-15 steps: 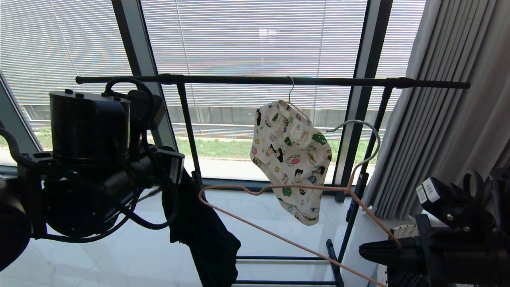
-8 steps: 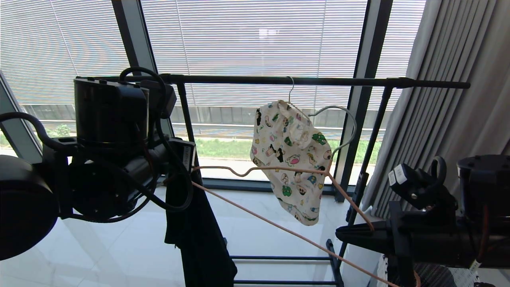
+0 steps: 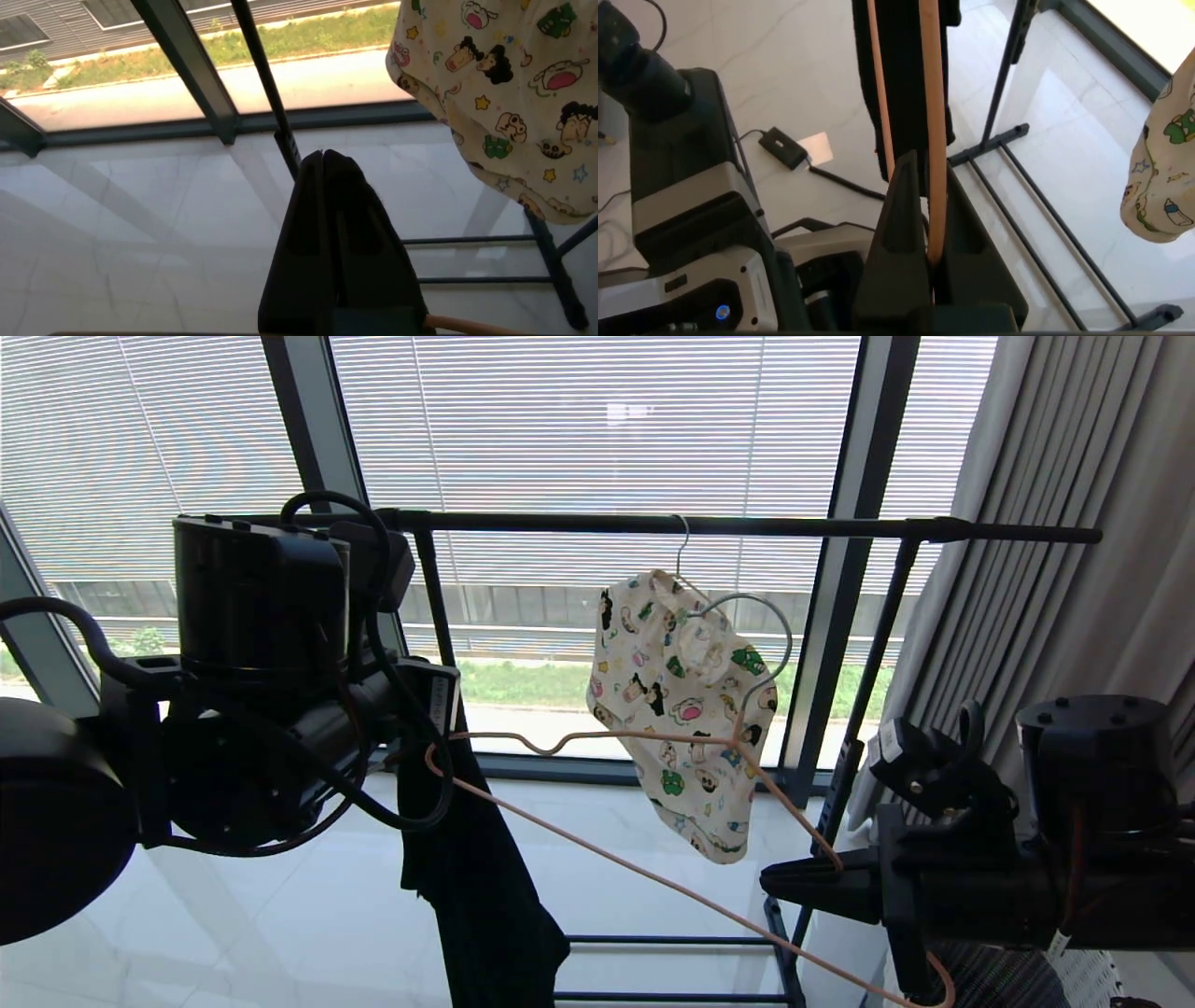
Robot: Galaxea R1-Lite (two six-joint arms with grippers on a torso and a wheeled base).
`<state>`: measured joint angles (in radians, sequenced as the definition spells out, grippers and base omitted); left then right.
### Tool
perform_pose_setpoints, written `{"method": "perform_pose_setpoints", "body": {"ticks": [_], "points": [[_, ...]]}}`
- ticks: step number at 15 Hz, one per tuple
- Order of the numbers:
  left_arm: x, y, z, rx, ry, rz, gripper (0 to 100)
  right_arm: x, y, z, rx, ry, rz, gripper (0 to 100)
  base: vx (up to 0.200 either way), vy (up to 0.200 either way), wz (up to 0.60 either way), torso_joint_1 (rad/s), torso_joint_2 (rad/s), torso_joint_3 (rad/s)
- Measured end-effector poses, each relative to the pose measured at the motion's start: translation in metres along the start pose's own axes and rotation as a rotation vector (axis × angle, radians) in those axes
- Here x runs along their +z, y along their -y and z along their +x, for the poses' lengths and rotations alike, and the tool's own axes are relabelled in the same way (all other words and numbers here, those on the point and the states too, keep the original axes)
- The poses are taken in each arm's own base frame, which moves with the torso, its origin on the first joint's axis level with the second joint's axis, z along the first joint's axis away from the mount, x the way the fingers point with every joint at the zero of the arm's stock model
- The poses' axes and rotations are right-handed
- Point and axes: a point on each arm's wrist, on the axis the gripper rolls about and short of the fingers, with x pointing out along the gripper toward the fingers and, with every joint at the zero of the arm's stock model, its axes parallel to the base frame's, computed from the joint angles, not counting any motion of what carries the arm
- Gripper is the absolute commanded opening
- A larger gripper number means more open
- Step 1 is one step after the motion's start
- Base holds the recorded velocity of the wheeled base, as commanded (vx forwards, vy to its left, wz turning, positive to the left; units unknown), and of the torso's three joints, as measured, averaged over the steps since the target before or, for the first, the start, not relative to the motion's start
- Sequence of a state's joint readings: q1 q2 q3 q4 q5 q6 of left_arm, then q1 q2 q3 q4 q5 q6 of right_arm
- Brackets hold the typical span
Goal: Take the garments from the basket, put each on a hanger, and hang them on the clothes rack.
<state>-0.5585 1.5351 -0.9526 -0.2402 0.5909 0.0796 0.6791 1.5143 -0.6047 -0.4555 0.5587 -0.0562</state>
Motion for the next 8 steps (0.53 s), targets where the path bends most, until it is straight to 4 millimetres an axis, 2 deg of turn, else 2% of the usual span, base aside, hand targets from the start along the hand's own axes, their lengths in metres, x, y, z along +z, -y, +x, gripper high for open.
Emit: {"method": "perform_pose_setpoints", "body": {"ticks": [8], "points": [[-0.002, 0.002, 0.0, 0.03, -0.01, 0.005, 0, 0.014, 0.013, 0.017, -0.12, 0.017, 0.03, 0, 0.0, 0.0, 0.0, 0.0, 0.0, 0.0]]}}
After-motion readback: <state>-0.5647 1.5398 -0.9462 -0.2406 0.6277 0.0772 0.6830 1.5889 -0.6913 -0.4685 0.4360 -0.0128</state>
